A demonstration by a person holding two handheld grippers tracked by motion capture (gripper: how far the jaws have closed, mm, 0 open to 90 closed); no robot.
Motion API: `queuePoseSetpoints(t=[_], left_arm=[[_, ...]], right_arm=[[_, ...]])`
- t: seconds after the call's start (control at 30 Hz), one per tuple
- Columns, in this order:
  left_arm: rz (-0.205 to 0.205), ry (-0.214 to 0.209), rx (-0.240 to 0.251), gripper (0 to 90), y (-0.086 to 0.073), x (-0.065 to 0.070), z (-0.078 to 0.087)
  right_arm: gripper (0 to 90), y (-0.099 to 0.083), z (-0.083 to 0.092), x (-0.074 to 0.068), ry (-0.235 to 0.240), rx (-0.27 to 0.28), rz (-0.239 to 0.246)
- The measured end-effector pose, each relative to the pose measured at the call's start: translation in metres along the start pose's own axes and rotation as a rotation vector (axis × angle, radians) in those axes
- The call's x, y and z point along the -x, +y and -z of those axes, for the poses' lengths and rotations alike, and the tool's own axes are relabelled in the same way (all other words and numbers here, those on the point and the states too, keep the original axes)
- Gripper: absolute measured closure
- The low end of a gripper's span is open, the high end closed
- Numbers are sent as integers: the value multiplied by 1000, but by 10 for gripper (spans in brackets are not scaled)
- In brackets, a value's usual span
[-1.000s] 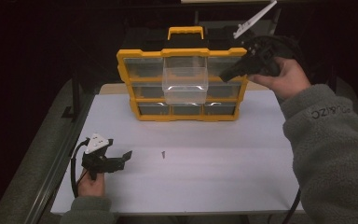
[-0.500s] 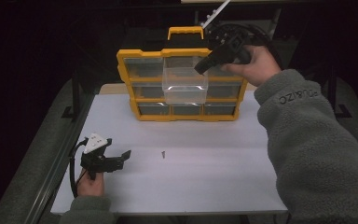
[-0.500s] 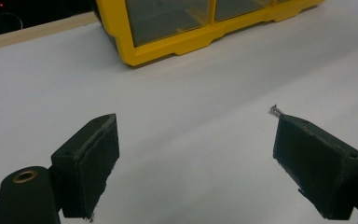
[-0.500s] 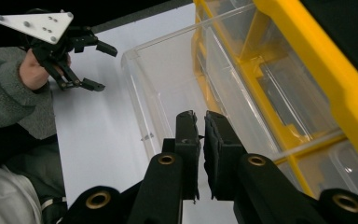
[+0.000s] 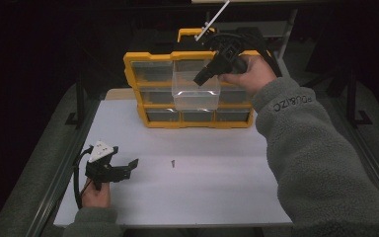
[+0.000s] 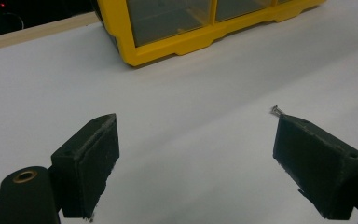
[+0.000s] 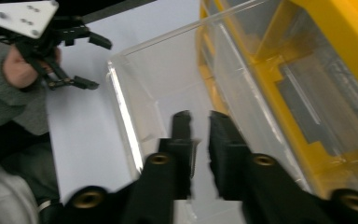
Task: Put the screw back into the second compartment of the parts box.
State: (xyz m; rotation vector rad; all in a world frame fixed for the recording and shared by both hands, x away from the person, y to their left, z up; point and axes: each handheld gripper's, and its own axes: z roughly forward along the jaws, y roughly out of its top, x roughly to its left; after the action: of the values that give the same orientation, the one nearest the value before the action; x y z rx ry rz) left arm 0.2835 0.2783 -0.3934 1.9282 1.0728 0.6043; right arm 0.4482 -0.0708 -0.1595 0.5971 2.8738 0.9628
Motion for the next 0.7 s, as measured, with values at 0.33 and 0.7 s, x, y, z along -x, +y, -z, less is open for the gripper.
queuePoseSetpoints(t=[0.33, 0.7], left_arm=[[2, 3, 2, 138, -1, -1, 1], [-4, 2, -11, 138, -1, 0, 0]], right_arm=[[748, -12, 27, -9, -22, 25, 6], [674, -60, 63, -27, -72, 46, -23]])
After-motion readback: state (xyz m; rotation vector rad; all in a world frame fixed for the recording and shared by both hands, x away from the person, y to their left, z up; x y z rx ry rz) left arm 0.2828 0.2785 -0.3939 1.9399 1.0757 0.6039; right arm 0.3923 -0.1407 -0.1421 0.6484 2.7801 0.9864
